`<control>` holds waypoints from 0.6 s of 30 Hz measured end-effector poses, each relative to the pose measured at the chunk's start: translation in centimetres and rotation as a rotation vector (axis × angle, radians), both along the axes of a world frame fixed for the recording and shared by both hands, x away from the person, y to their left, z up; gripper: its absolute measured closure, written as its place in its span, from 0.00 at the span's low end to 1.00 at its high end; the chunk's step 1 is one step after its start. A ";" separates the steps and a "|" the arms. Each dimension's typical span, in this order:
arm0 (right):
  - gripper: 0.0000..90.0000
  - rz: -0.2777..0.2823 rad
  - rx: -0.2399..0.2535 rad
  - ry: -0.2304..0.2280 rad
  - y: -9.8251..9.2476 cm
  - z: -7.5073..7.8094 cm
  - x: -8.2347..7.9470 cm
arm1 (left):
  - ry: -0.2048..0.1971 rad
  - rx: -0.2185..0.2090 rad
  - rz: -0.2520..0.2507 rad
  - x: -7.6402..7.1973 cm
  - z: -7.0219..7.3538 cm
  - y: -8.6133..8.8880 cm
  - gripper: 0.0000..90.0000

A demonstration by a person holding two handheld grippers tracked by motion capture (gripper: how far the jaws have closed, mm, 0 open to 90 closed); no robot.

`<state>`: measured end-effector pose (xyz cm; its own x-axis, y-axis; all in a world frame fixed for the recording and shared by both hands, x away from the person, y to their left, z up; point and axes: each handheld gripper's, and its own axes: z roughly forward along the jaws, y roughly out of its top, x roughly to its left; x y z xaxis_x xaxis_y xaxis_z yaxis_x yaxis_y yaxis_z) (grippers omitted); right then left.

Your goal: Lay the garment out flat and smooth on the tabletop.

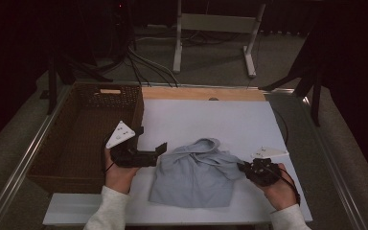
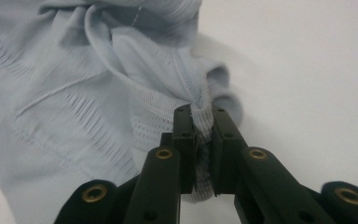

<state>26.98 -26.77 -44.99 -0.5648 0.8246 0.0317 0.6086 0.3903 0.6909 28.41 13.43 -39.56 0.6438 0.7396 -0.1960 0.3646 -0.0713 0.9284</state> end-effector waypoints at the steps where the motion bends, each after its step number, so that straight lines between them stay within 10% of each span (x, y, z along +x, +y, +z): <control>1: 0.92 -0.002 -0.002 -0.006 0.0 0.1 0.1 | 0.001 0.002 -0.001 0.0 0.0 0.0 0.00; 18: 0.92 -0.100 -0.081 -0.152 0.4 2.2 4.5 | 0.000 0.000 0.005 0.0 0.0 0.1 0.00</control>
